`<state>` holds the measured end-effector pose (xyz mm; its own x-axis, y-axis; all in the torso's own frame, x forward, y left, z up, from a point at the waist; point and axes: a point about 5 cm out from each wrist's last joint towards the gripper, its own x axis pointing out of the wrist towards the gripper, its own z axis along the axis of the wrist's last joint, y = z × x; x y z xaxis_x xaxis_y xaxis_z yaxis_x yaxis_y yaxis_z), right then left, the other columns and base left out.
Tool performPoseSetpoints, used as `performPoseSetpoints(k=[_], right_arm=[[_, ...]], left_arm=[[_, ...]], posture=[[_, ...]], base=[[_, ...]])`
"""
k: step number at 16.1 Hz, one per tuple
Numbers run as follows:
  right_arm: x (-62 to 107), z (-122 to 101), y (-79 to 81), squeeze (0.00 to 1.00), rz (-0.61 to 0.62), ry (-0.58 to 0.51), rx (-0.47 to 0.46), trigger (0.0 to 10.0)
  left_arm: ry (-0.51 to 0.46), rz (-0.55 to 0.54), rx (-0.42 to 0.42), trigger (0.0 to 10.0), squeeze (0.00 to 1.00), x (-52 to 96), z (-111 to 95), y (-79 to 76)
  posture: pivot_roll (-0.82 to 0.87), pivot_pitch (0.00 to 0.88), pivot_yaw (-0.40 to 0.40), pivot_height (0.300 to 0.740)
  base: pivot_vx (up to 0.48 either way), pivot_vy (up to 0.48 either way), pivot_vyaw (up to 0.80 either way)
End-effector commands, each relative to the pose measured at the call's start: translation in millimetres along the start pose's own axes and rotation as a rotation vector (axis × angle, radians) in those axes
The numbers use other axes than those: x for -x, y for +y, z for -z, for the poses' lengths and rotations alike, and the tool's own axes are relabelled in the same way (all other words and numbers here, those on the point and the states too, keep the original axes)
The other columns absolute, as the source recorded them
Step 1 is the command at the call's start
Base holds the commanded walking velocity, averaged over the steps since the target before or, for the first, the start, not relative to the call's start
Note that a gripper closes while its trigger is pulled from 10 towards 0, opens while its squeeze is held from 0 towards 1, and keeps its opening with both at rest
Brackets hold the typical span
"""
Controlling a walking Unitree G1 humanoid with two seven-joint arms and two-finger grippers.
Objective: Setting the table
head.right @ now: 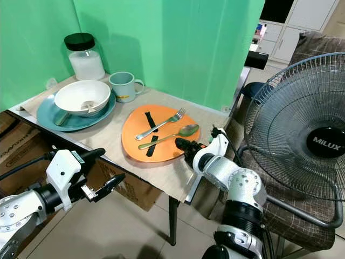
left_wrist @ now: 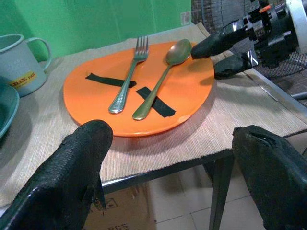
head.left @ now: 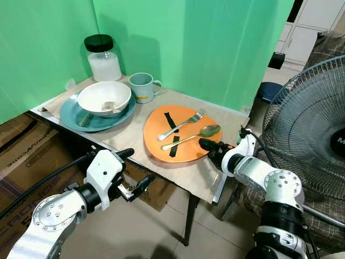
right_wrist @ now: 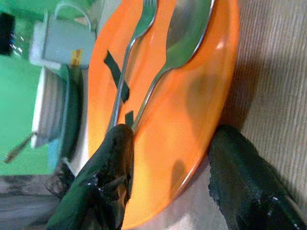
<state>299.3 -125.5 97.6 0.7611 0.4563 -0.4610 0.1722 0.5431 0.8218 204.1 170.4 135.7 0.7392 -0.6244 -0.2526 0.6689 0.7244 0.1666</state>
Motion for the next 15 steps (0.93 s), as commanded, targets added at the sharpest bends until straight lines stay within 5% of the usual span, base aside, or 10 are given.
performPoseSetpoints(k=[1,7,9,12,13,14,15], right_arm=[[-7.4,4,25.3,0.00,-0.105,0.013,-0.047,10.0],[-14.7,8,19.9,0.00,-0.116,0.018,-0.156,10.0],[-19.4,13,18.8,0.00,-0.099,0.042,-0.140,10.0],[-25.5,20,16.6,0.00,-0.031,0.068,0.004,10.0],[-26.6,21,17.6,0.00,-0.027,0.068,0.022,6.0],[-27.4,21,19.4,0.00,-0.030,0.068,0.030,0.2],[-27.5,21,19.9,0.00,-0.032,0.068,0.032,0.0]], left_arm=[[0.005,-0.004,-0.017,10.0,0.00,-0.8,0,1.7],[-0.003,-0.005,-0.021,10.0,0.00,-3.3,-1,2.0],[-0.004,-0.003,-0.022,10.0,0.00,-4.4,-1,2.0],[-0.004,-0.004,-0.025,10.0,0.00,-5.5,-2,2.2],[-0.003,-0.006,-0.025,10.0,0.00,-5.6,-2,2.4],[-0.002,-0.007,-0.025,10.0,0.00,-5.3,-2,2.4],[-0.001,-0.007,-0.025,10.0,0.00,-5.1,-1,2.2]], posture=[[0.10,0.000,-0.004,0.740],[0.10,0.000,-0.002,0.740],[0.10,0.000,0.000,0.740],[0.11,0.000,-0.001,0.740],[0.11,0.000,-0.001,0.740],[0.11,0.000,-0.003,0.740],[0.11,0.000,-0.004,0.740]], base=[[0.000,0.000,0.00],[0.000,0.000,0.00],[0.000,0.000,0.00],[0.000,0.000,0.00],[0.000,0.000,0.00],[0.000,0.000,0.00],[0.000,0.000,0.00]])
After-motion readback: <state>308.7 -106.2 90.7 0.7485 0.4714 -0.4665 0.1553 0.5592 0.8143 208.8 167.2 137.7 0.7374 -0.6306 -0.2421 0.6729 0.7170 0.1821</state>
